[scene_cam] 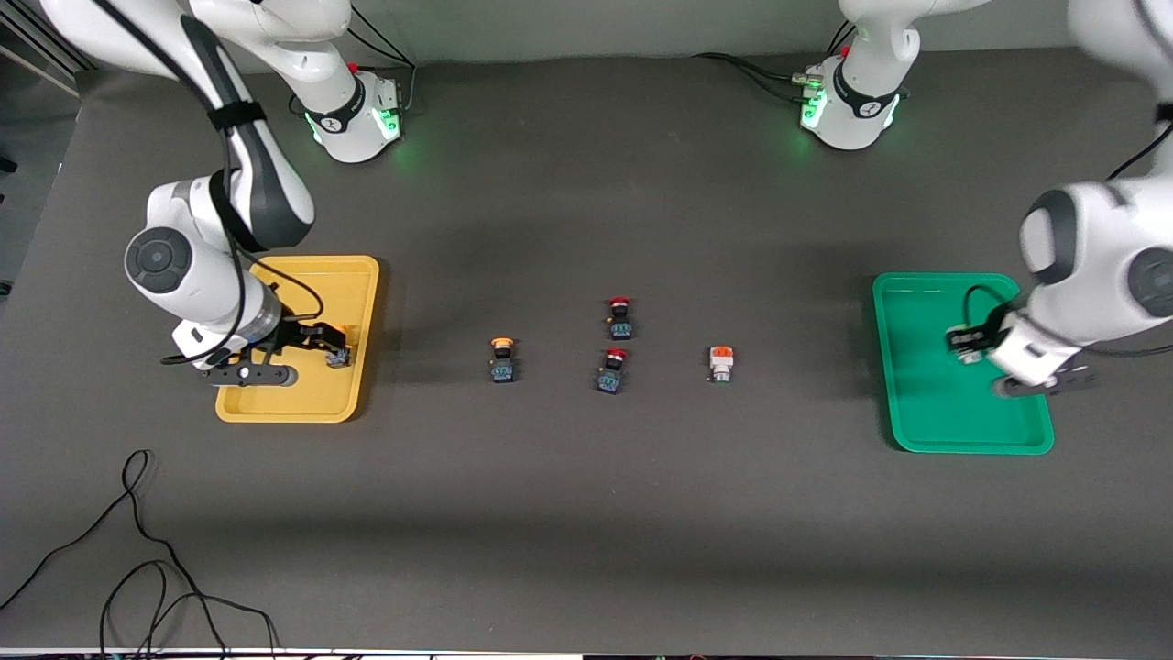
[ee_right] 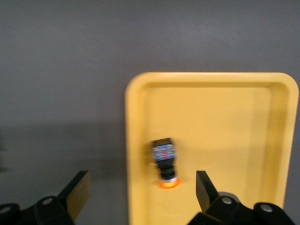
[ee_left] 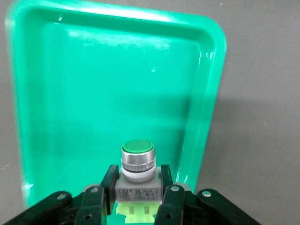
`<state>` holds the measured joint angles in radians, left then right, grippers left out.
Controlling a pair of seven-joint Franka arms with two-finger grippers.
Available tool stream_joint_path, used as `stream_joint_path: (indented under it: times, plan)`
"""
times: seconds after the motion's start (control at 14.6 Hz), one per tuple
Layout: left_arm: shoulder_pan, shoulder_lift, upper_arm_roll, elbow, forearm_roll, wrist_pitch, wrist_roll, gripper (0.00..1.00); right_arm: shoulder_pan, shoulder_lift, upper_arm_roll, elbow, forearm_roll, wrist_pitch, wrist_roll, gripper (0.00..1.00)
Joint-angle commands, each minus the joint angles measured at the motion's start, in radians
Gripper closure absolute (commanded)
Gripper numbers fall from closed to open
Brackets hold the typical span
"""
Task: Place green and yellow buttons in trays
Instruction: 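Place the yellow button in the yellow tray while the left gripper places the green button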
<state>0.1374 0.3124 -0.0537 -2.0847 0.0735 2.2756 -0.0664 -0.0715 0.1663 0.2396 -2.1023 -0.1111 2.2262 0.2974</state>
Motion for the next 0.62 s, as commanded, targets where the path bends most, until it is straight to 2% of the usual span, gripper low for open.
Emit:
stream_joint_path:
  times: [0.0, 0.07, 0.21, 0.34, 0.55]
  plan:
    - [0.002, 0.109, -0.009, -0.003, 0.057, 0.103, 0.0, 0.85, 0.015, 0.033, 0.085, 0.073, 0.053, -0.048, 0.144, 0.0]
    - [0.01, 0.111, -0.009, -0.003, 0.066, 0.101, 0.003, 0.74, 0.019, 0.054, 0.117, 0.093, 0.068, -0.037, 0.193, 0.0]
    - [0.016, 0.099, -0.011, 0.009, 0.071, 0.075, 0.034, 0.01, 0.068, 0.116, 0.132, 0.131, 0.068, 0.025, 0.276, 0.0]
    - [0.019, 0.065, -0.011, 0.07, 0.071, -0.055, 0.053, 0.0, 0.122, 0.177, 0.136, 0.131, 0.065, 0.129, 0.343, 0.0]
    - [0.019, 0.019, -0.014, 0.259, 0.058, -0.34, 0.077, 0.0, 0.191, 0.275, 0.132, 0.131, 0.062, 0.264, 0.419, 0.0]
